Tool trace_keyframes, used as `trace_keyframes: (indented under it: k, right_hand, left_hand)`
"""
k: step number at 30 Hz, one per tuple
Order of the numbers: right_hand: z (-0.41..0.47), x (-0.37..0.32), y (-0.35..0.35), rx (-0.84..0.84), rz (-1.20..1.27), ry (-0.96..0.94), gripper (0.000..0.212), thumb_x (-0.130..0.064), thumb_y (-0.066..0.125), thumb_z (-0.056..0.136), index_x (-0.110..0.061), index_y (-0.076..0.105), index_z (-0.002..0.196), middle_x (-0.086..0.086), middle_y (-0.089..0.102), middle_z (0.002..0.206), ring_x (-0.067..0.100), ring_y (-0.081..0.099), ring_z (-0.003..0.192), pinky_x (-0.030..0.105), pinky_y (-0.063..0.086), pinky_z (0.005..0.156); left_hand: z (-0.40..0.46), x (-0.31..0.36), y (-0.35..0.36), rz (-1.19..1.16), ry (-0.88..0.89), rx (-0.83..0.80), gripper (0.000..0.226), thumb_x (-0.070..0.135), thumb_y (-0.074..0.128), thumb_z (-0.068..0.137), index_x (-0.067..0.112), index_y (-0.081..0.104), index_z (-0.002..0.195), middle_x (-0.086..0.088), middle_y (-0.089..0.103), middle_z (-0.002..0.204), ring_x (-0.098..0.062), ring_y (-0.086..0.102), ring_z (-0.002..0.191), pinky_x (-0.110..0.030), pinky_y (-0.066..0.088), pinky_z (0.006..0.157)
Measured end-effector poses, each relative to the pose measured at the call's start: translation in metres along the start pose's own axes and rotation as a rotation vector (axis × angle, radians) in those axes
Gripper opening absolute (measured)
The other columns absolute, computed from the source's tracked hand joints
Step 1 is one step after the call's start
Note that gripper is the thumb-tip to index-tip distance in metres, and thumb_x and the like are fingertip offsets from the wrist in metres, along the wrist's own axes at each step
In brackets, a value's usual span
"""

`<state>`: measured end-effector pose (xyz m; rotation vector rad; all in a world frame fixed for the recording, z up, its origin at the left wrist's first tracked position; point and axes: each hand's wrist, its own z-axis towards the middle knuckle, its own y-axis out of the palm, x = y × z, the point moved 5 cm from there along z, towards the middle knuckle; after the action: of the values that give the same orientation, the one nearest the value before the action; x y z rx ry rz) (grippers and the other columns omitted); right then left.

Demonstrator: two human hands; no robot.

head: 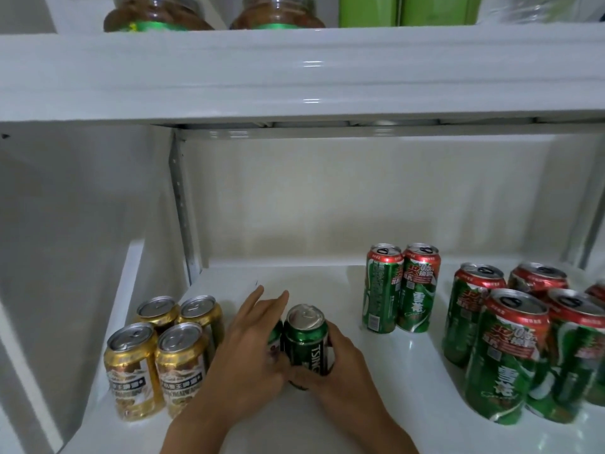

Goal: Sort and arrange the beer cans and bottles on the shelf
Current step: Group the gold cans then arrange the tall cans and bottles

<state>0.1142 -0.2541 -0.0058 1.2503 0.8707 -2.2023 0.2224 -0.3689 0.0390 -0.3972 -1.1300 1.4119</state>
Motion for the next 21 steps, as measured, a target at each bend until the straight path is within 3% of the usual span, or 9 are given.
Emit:
trace_keyframes:
  k: [3, 6, 8, 9, 11, 14, 16, 18, 21]
  right_hand:
    - [-0.001, -0.003, -0.002, 0.010, -0.046, -0.001, 0.063, -0.012, 0.091, 0.072, -0.043, 0.058, 0.117, -0.032, 0.071, 0.105, -0.014, 0.065, 0.095, 0.004, 0.048, 0.074]
    - [-0.004, -0.008, -0.011, -0.005, -0.115, 0.024, 0.072, -0.041, 0.087, 0.072, -0.055, 0.045, 0.129, -0.031, 0.058, 0.126, -0.010, 0.056, 0.113, 0.009, 0.047, 0.087]
    - [-0.008, -0.019, -0.030, -0.027, -0.229, 0.041, 0.079, -0.056, 0.080, 0.076, -0.055, 0.032, 0.139, -0.036, 0.042, 0.135, -0.013, 0.048, 0.118, 0.013, 0.048, 0.087]
    - [-0.011, -0.029, -0.044, -0.044, -0.291, 0.029, 0.074, -0.057, 0.076, 0.080, -0.053, 0.035, 0.140, -0.036, 0.040, 0.135, -0.016, 0.044, 0.118, 0.014, 0.049, 0.085]
    - [-0.017, -0.059, -0.076, -0.097, -0.403, -0.040, 0.053, -0.055, 0.069, 0.087, -0.048, 0.049, 0.136, -0.037, 0.043, 0.131, -0.015, 0.044, 0.118, 0.017, 0.051, 0.088]
    - [-0.025, -0.106, -0.137, -0.081, -0.594, -0.149, 0.041, -0.062, 0.057, 0.088, -0.044, 0.062, 0.124, -0.032, 0.055, 0.123, -0.009, 0.052, 0.114, 0.021, 0.049, 0.097]
    - [-0.022, -0.129, -0.181, 0.000, -0.708, -0.197, 0.038, -0.059, 0.054, 0.087, -0.040, 0.068, 0.116, -0.026, 0.062, 0.113, -0.007, 0.056, 0.108, 0.019, 0.048, 0.093]
    - [-0.014, -0.140, -0.220, 0.039, -0.759, -0.230, 0.033, -0.052, 0.056, 0.088, -0.036, 0.071, 0.112, -0.023, 0.064, 0.109, -0.008, 0.057, 0.103, 0.015, 0.048, 0.089]
    - [0.015, -0.136, -0.261, -0.042, -0.848, -0.188, 0.028, -0.047, 0.060, 0.094, -0.032, 0.070, 0.116, -0.020, 0.065, 0.115, -0.007, 0.056, 0.104, 0.009, 0.042, 0.083]
  left_hand:
    - [-0.001, -0.001, 0.000, 0.017, 0.019, -0.010, 0.090, 0.028, 0.065, 0.084, 0.042, 0.018, 0.159, 0.017, 0.036, 0.159, 0.001, -0.006, 0.153, -0.031, 0.010, 0.126]
    - [-0.006, -0.004, -0.002, 0.107, 0.064, 0.018, 0.083, 0.051, 0.054, 0.084, 0.064, 0.006, 0.151, 0.025, 0.023, 0.162, -0.004, -0.003, 0.157, -0.043, 0.003, 0.128]
    - [-0.006, -0.002, -0.009, 0.125, 0.089, 0.077, 0.075, 0.059, 0.050, 0.086, 0.058, 0.017, 0.154, 0.023, 0.025, 0.164, -0.006, 0.004, 0.158, -0.049, 0.009, 0.127]
    - [-0.004, 0.003, -0.013, 0.105, 0.111, 0.112, 0.071, 0.059, 0.052, 0.087, 0.051, 0.028, 0.154, 0.021, 0.030, 0.163, -0.006, 0.010, 0.158, -0.051, 0.015, 0.126]
    - [0.000, 0.019, -0.017, 0.045, 0.154, 0.156, 0.065, 0.054, 0.060, 0.090, 0.046, 0.039, 0.151, 0.025, 0.034, 0.160, -0.001, 0.015, 0.155, -0.048, 0.022, 0.125]
    - [0.017, 0.063, -0.012, -0.015, 0.197, 0.141, 0.063, 0.056, 0.062, 0.092, 0.059, 0.032, 0.148, 0.042, 0.020, 0.155, 0.013, 0.009, 0.149, -0.026, 0.017, 0.122]
    - [0.031, 0.092, -0.002, -0.019, 0.226, 0.102, 0.062, 0.058, 0.059, 0.094, 0.061, 0.028, 0.148, 0.043, 0.018, 0.154, 0.014, 0.016, 0.144, -0.016, 0.018, 0.116]
    - [0.047, 0.116, 0.009, -0.031, 0.243, 0.062, 0.065, 0.054, 0.060, 0.095, 0.056, 0.028, 0.151, 0.039, 0.023, 0.154, 0.010, 0.027, 0.139, -0.016, 0.028, 0.111]
    - [0.075, 0.140, 0.021, -0.081, 0.224, 0.017, 0.062, 0.045, 0.066, 0.094, 0.052, 0.036, 0.148, 0.036, 0.032, 0.147, 0.009, 0.040, 0.129, -0.021, 0.040, 0.105]
